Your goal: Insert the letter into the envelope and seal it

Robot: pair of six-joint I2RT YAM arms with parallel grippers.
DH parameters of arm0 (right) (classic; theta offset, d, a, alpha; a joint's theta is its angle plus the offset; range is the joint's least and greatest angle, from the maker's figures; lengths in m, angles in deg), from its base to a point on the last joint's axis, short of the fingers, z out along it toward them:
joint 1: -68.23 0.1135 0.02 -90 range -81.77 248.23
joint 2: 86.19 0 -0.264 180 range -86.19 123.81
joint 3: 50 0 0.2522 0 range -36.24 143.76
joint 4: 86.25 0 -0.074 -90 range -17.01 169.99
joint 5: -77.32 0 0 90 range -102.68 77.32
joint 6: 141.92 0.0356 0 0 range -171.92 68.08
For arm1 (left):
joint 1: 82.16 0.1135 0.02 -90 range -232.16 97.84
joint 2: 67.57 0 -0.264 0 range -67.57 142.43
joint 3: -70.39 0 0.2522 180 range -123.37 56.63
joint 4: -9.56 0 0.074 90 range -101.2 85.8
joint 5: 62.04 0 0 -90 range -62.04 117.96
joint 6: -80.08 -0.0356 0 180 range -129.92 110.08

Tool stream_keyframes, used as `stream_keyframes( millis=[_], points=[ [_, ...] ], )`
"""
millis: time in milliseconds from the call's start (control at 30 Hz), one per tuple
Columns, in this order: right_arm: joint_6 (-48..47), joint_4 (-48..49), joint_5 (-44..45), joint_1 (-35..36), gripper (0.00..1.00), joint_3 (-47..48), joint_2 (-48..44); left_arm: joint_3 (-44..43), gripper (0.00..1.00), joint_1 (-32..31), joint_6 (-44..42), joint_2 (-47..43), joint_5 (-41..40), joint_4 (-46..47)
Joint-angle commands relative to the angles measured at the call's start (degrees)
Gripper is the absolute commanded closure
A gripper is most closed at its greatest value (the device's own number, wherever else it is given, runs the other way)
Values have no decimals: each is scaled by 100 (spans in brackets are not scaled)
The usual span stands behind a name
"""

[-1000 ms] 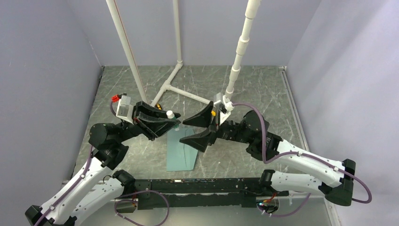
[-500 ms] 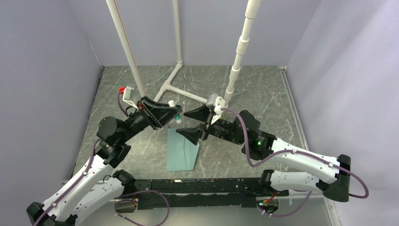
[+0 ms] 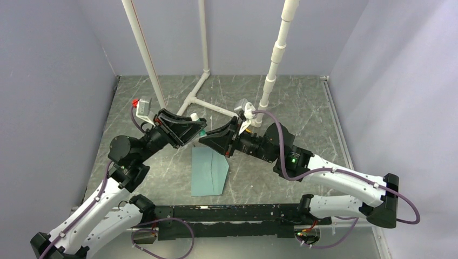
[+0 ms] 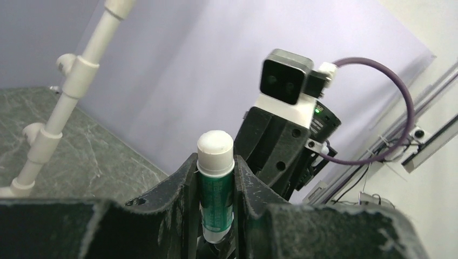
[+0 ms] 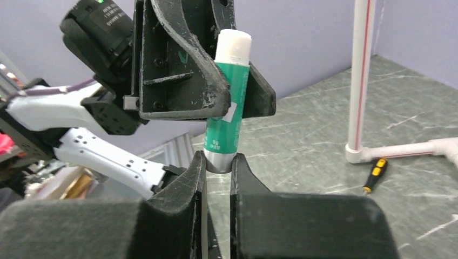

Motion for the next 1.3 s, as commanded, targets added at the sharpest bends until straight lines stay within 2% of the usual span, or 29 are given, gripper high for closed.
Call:
stream_keyframes(
  millis=[0, 67, 200, 367, 567, 667, 733, 767, 800, 833, 867, 933, 1033, 1133, 1267],
  points=[
    [865, 407, -329, 1, 97, 246, -202, -23, 98, -20, -298, -134, 831, 592],
    [1303, 707, -639, -1, 100, 163, -321, -84, 98, -18, -533, -188, 1212, 556],
    [2025, 1619, -1305, 0, 100, -111, -434, 68, 97, -21, -939, -307, 1854, 1059],
    [2994, 3339, -2099, 0, 100, -675, -446, -95, 97, -23, -933, -224, 2949, 1642],
    [2954, 4139, -2518, 9, 99, -986, -451, -129, 98, -25, -726, -212, 3376, 2265],
    [2859, 3960, -2698, 8, 98, -920, -442, -149, 98, -22, -663, -199, 3305, 2340],
    [2731, 3674, -2594, 13, 93, -910, -497, -220, 98, -24, -755, -239, 3163, 2074],
    [2591, 3402, -2466, 17, 84, -902, -552, -260, 97, -26, -808, -271, 3050, 1897],
    [2379, 3093, -2241, 37, 70, -900, -630, -303, 97, -25, -865, -329, 2878, 1737],
    [2107, 2750, -2059, 50, 62, -900, -726, -336, 97, -26, -905, -379, 2706, 1574],
    [1657, 2402, -1820, 67, 50, -914, -832, -360, 98, -24, -927, -430, 2502, 1385],
    [958, 1783, -1368, 86, 36, -918, -1047, -382, 98, -19, -893, -524, 2096, 1086],
    [82, 1113, -817, 97, 31, -821, -1226, -369, 98, -26, -679, -627, 1439, 783],
    [-636, 577, -640, 141, 30, -574, -1175, -327, 97, -20, -245, -682, 762, 493],
    [-1340, 10, -55, 311, 27, -159, -954, -440, 98, -20, 140, -566, 448, 4]
  ],
)
